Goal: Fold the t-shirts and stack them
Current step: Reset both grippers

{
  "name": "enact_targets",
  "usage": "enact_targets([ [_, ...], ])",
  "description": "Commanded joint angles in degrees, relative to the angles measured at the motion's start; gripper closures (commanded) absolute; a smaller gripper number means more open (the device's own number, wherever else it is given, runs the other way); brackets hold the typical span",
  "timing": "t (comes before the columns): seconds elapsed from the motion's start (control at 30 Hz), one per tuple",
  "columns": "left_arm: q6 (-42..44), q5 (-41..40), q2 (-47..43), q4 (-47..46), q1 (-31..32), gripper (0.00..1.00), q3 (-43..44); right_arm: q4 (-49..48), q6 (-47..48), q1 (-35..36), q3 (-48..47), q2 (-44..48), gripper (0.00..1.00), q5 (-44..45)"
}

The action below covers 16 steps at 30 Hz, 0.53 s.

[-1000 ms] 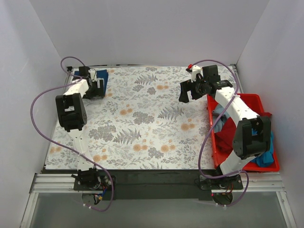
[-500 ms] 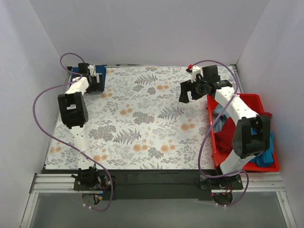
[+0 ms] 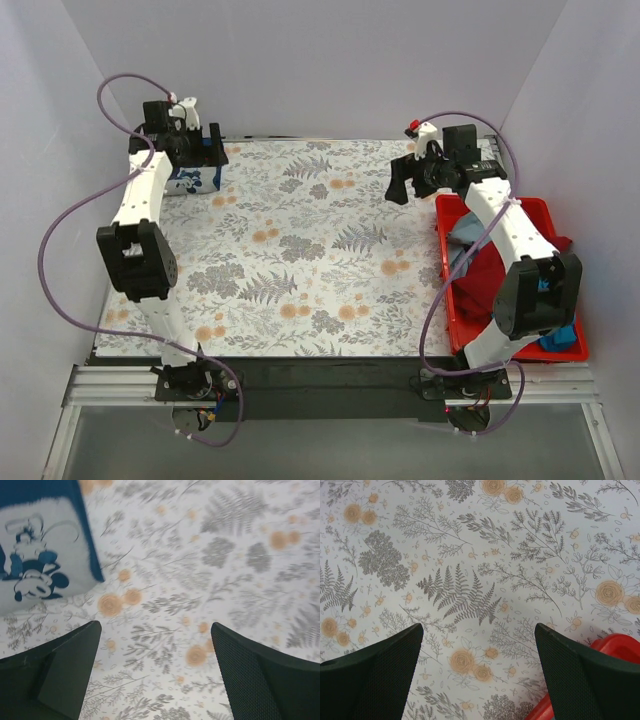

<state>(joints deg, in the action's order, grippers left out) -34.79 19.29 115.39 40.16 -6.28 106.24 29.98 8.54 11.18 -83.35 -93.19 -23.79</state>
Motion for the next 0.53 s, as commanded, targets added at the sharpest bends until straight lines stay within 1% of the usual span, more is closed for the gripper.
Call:
enact_targets([
  [0.0, 0.3, 6.9, -12.2, 3.1, 3.9, 0.08, -0.2, 1.4, 3.1, -0.5, 1.6, 6.1, 0.02, -1.3],
  [0.03, 0.3, 7.1, -15.3, 3.2, 5.4, 0.08, -3.5, 1.7, 3.8, -0.5, 2.8, 7.0, 0.02, -0.8],
  [0.07, 0.3, 7.4, -16.8, 3.1, 5.4, 0.08, -5.2, 2.8, 4.2, -0.5, 4.1, 9.0, 0.02, -0.2],
  [0.1, 0.2, 7.7, -18.2, 3.1, 7.6, 0.08, -7.4, 3.3, 5.5, -0.5, 7.2, 9.9, 0.02, 0.2],
  [0.13, 0.2, 7.7, -21.2, 2.4, 9.0, 0.08, -11.6, 4.1, 6.2, -0.5, 8.6, 11.1, 0.02, 0.9],
  [0.23, -0.3, 7.1, -25.7, 0.0, 11.4, 0.08, -19.4, 6.0, 8.8, -0.5, 15.6, 15.8, 0.02, 2.1],
  [0.27, -0.2, 7.1, -28.8, -0.7, 11.9, 0.08, -25.0, 6.2, 9.1, -0.5, 17.2, 18.3, 0.01, 2.3],
  [0.3, -0.2, 6.9, -30.1, -1.4, 12.2, 0.08, -27.5, 6.8, 9.7, -0.5, 20.1, 19.6, 0.02, 2.5],
  [0.37, -0.5, 6.3, -33.8, -3.2, 12.6, 0.08, -33.7, 7.4, 10.1, -0.5, 22.4, 22.9, 0.02, 2.5],
  [0.5, -2.0, 5.5, -37.9, -4.7, 12.7, 0.08, -40.7, 8.3, 10.1, -0.5, 26.6, 26.5, 0.02, 1.8],
])
